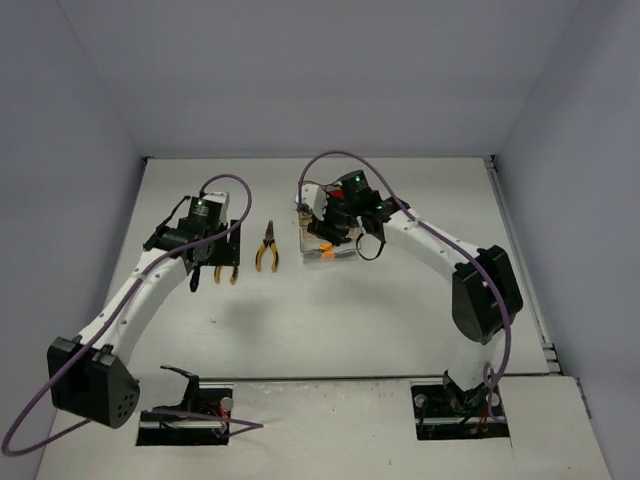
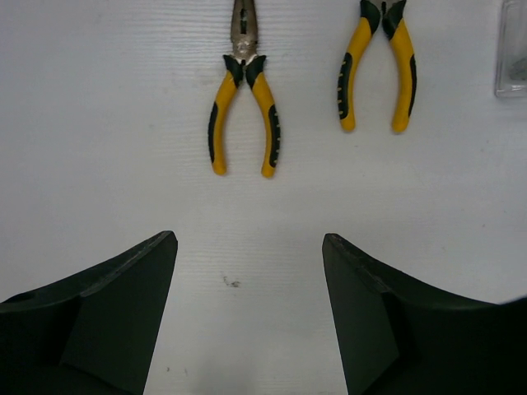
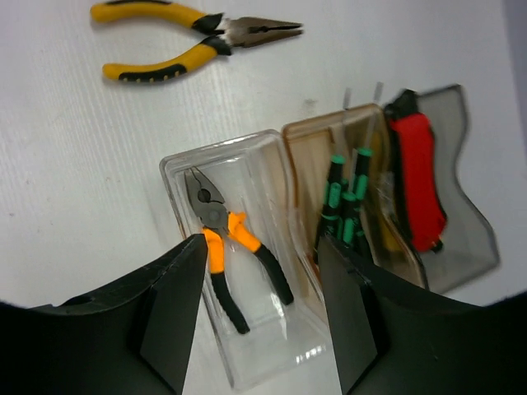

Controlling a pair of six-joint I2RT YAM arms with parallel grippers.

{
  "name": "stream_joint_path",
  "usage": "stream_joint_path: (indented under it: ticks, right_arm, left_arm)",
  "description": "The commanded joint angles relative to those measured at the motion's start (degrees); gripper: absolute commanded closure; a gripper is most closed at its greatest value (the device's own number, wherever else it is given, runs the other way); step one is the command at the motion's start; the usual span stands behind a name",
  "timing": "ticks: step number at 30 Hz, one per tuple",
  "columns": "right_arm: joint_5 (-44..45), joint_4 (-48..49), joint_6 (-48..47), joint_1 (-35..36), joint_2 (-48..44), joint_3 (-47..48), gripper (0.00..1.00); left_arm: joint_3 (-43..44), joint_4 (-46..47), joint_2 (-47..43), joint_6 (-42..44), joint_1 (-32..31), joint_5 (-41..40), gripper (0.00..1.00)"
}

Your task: Sort the tools into containers

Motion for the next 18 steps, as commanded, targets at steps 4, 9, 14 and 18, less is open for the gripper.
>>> stream_joint_path:
  ticks: [4,9,14,18]
  right_arm:
    - [13.78,2.4,23.8,0.0,-20.13,-5.94,0.43]
    - [21.47,2.45,32.02,0.04,-32.25,-14.67,0.4]
    - [25.04,2.33,36.49,0.1,-42.18,-23.03,0.39]
    - [25.08,2.34,40.58,0.01,-48.77,-27.77,0.38]
  left_arm:
    - [13.98,1.3,10.63,-5.36,0.0,8.71,0.32]
    - [24.37,-1.08,25.12,-8.14,-1.23,9.72,0.32]
    - [34.92,-3.73,38.34,-9.39,-2.36,10.32,0.32]
    - [40.93,-5.09,46.17,-9.24,-3.49,9.11,0.32]
